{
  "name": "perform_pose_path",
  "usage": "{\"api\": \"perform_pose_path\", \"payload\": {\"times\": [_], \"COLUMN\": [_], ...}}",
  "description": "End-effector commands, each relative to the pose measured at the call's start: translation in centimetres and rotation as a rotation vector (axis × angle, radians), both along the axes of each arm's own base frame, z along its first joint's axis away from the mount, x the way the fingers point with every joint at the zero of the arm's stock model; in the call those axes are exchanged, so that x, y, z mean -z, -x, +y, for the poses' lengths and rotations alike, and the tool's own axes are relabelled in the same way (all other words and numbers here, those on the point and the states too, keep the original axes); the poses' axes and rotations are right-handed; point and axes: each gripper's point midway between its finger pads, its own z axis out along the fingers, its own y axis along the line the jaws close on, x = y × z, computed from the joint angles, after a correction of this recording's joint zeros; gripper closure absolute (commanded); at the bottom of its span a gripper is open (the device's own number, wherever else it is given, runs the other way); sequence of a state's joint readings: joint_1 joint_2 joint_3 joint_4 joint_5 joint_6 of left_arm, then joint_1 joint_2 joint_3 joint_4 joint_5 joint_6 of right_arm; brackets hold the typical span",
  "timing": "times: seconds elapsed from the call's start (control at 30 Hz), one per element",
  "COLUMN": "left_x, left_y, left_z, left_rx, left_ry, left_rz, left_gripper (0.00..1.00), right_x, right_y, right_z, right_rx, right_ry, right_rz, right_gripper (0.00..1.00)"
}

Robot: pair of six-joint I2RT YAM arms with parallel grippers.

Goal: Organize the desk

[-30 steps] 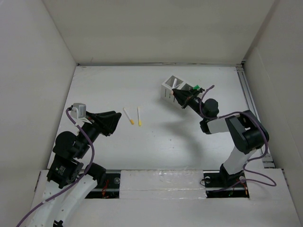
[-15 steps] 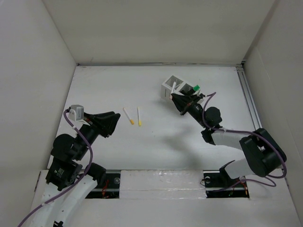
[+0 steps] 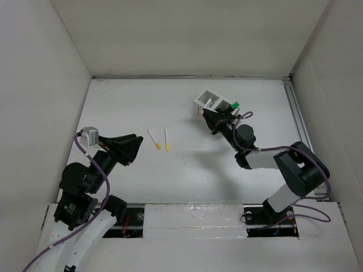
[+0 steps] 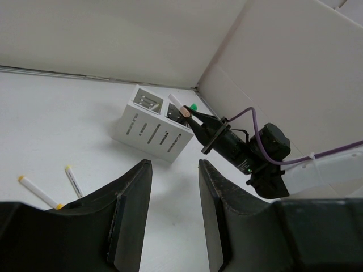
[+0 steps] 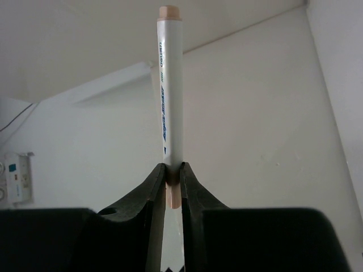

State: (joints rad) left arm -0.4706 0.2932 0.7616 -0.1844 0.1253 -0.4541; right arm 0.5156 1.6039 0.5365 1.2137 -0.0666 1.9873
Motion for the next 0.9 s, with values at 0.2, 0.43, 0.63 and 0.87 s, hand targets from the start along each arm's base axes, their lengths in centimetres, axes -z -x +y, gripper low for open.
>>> {"api": "perform_pose_path", "payload": {"times": [0.2,0.43,0.63,0.87], "left_x": [-2.2,-2.1,-1.4,-0.5], "left_y": [0.7,0.6,0.0,-0.9], "left_z": [1.1,1.1,0.6,-0.4], "left_rx": [-0.035,-0.041,-0.030,-0.003], "left_ry": [0.041,0.042,0.023,-0.010], "left_rz": [-0.065,-0.059,-0.036,0.008], "left_gripper": [0.65,0.65,0.65,0.63], "right_x": [-6.3,-5.2,-4.0,-2.9], "right_y": [-2.5,-3.5,-3.3,-4.7], "right_z": [-3.9,-4.8,-5.1,-3.1], "right_rx": [0.160,0.251,0.295,0.202], "right_ry": [-0.482,-0.422,-0.328,-0.345], "right_rz": [0.281,0.392,0.432,0.457], "right_gripper": [0.95,0.95,0.95,0.95]}}
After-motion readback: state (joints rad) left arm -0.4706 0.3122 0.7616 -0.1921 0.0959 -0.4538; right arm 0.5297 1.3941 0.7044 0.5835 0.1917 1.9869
